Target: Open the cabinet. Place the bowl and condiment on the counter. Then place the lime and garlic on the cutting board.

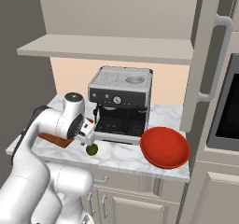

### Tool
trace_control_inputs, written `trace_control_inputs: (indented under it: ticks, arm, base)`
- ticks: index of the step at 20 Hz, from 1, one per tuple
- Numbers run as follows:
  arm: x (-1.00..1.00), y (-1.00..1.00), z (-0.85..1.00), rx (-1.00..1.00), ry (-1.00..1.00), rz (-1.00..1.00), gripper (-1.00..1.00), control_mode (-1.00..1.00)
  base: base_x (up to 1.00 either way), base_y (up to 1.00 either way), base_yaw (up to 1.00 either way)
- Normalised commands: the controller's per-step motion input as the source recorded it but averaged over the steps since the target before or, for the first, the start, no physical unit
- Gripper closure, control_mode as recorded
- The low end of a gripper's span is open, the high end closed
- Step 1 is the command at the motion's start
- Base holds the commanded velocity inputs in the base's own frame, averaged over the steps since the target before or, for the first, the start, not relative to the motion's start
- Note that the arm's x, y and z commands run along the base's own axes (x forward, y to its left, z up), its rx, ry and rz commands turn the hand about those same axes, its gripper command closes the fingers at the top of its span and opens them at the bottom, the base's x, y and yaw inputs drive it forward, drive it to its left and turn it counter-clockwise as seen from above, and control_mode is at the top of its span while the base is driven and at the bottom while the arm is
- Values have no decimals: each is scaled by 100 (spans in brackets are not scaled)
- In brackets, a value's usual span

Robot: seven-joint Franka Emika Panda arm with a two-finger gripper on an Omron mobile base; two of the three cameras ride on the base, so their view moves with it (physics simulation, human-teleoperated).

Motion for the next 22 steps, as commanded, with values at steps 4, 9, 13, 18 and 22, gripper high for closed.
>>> trace_control_inputs:
  ticks: [4,9,13,18,22]
  arm:
    - [-14,-5,2,0,0,3,-100,-100]
    - [-1,-9,5,-3,0,8,-100,-100]
    - [0,-24,0,-10,0,10,-100,-100]
    - [0,-23,0,-7,0,9,-100,-100]
    - [0,-7,-5,-4,0,8,-100,-100]
  base:
    - [0,0,0]
    - [0,0,0]
    - [0,0,0]
    - [0,0,0]
    - [0,0,0]
